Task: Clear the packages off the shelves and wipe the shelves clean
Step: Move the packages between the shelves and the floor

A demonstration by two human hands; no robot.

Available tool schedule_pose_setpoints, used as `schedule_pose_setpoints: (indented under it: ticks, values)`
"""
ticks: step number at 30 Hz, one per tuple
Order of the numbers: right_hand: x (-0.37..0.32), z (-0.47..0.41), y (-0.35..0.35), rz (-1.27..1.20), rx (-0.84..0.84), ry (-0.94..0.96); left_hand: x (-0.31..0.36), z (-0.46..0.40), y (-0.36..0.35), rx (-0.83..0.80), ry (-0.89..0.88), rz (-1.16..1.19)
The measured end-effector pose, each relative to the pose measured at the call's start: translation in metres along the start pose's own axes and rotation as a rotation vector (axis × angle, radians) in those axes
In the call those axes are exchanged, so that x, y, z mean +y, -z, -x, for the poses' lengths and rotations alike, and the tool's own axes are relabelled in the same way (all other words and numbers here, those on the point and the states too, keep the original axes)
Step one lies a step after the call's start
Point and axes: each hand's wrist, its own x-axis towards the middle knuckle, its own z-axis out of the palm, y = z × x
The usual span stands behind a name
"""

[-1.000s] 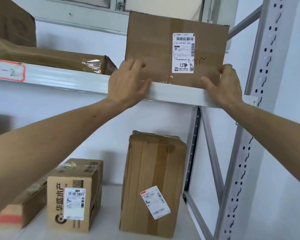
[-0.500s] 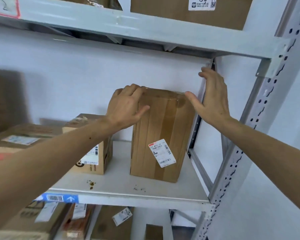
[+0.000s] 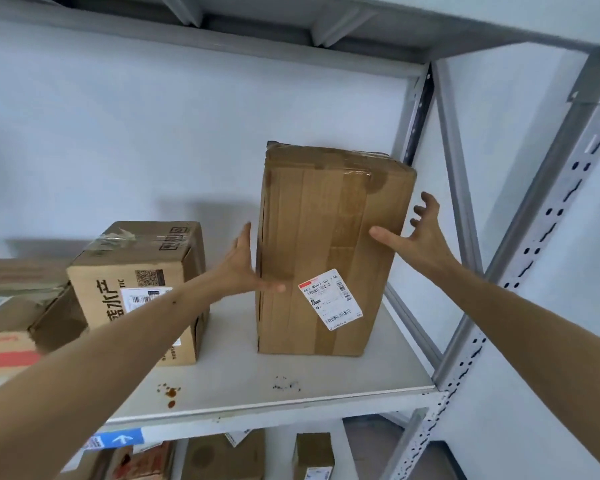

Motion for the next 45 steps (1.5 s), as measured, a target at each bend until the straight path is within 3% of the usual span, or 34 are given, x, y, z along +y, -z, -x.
schedule_pose_setpoints:
  ticks: [3, 7, 15, 26, 45]
  values:
    - [0.013, -0.008, -0.002, -0.014, -0.116, -0.067, -0.016, -0.015, -0.009, -0.084, -0.050, 0.145]
    - [0.020, -0.010, -0.010, 0.017, -0.199, -0.061, -0.024, -0.026, -0.027, -0.030, -0.104, 0.278]
    - [0.016, -0.004, -0.017, 0.029, -0.171, -0.025, -0.029, -0.032, -0.026, -0.019, -0.230, 0.261]
    - [-0.008, 0.038, 0.005, 0.062, -0.049, -0.040, -0.012, -0.017, -0.027, -0.028, -0.279, 0.204]
    - [-0.064, 0.250, 0.117, 0.096, 0.076, -0.057, 0.070, 0.173, -0.068, -0.162, -0.358, 0.207]
